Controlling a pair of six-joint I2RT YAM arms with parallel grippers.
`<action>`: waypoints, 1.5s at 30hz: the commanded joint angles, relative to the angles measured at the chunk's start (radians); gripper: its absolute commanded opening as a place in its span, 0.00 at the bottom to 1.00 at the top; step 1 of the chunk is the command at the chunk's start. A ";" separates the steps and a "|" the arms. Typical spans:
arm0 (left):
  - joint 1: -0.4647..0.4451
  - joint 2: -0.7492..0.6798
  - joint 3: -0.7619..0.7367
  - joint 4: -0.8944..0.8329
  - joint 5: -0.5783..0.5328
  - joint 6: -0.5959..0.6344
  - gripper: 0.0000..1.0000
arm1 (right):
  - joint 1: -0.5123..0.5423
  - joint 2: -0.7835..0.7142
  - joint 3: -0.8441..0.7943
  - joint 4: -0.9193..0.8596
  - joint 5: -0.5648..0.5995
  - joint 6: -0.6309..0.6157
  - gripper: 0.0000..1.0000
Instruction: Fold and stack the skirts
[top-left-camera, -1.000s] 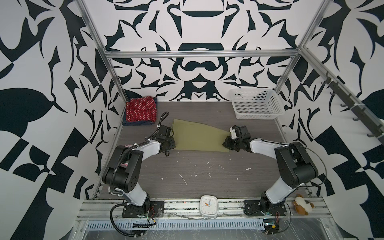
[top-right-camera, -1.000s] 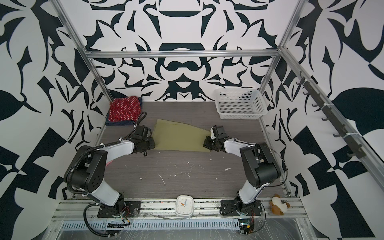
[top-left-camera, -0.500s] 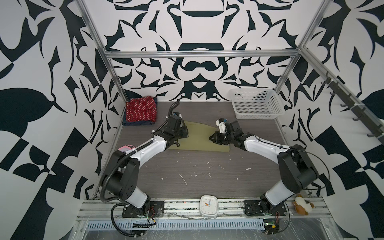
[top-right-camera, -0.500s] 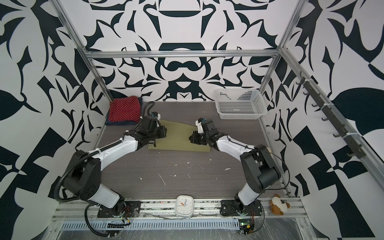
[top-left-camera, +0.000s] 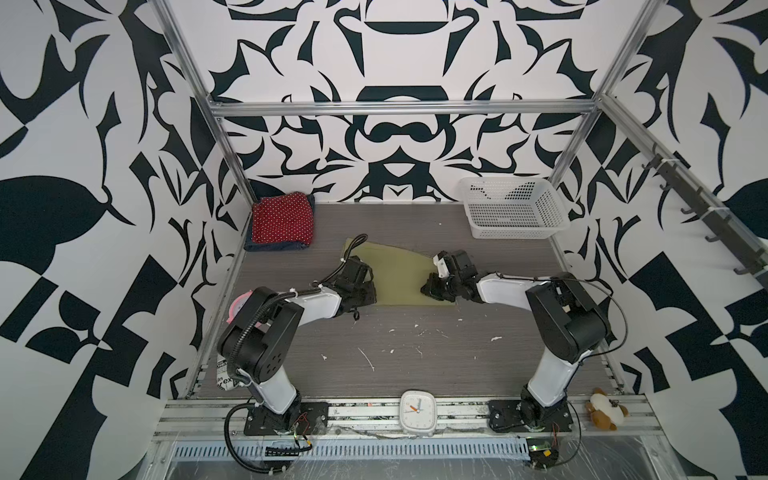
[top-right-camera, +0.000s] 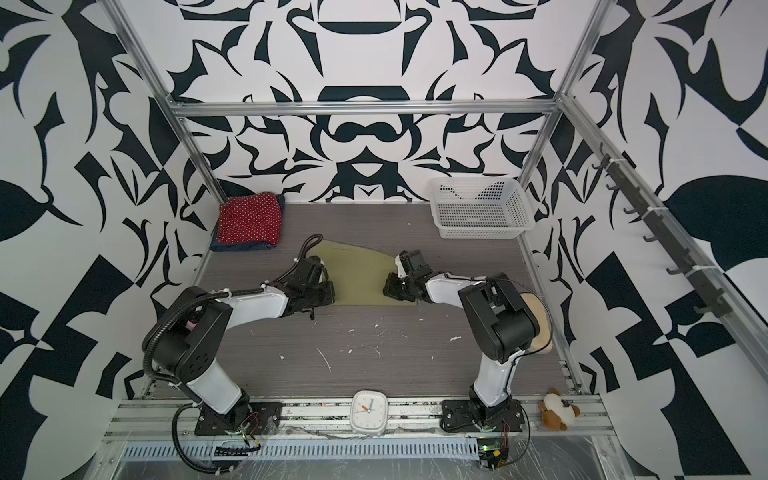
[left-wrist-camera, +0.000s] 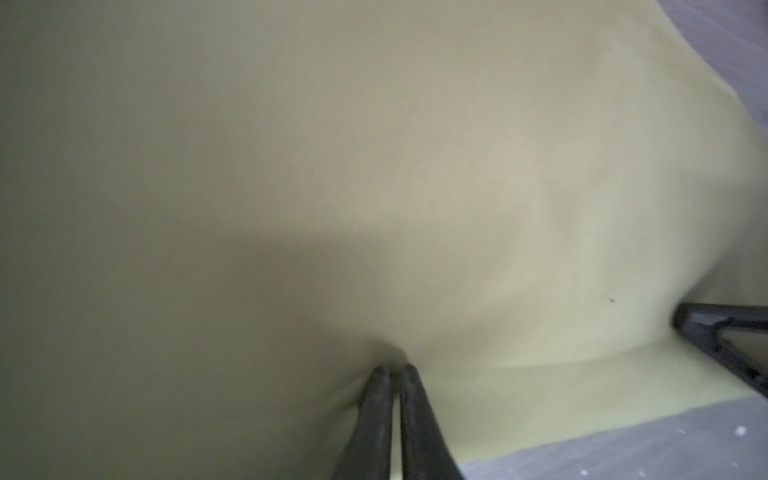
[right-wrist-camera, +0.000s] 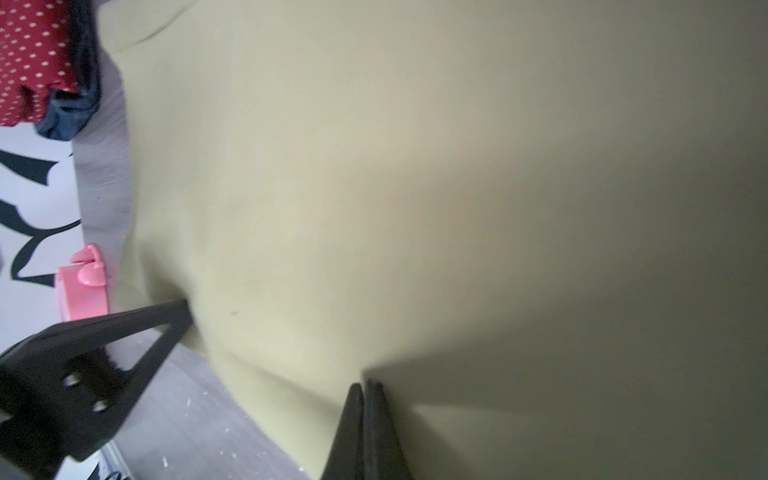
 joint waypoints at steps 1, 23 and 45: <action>0.016 -0.079 -0.031 -0.080 -0.101 0.006 0.14 | -0.008 -0.064 0.008 -0.026 0.053 -0.028 0.00; 0.068 -0.099 -0.078 -0.047 -0.115 -0.014 0.14 | 0.210 0.158 0.230 0.026 -0.015 -0.002 0.00; 0.119 -0.289 0.065 -0.115 -0.079 0.040 0.17 | 0.007 -0.254 0.039 -0.085 0.039 -0.024 0.46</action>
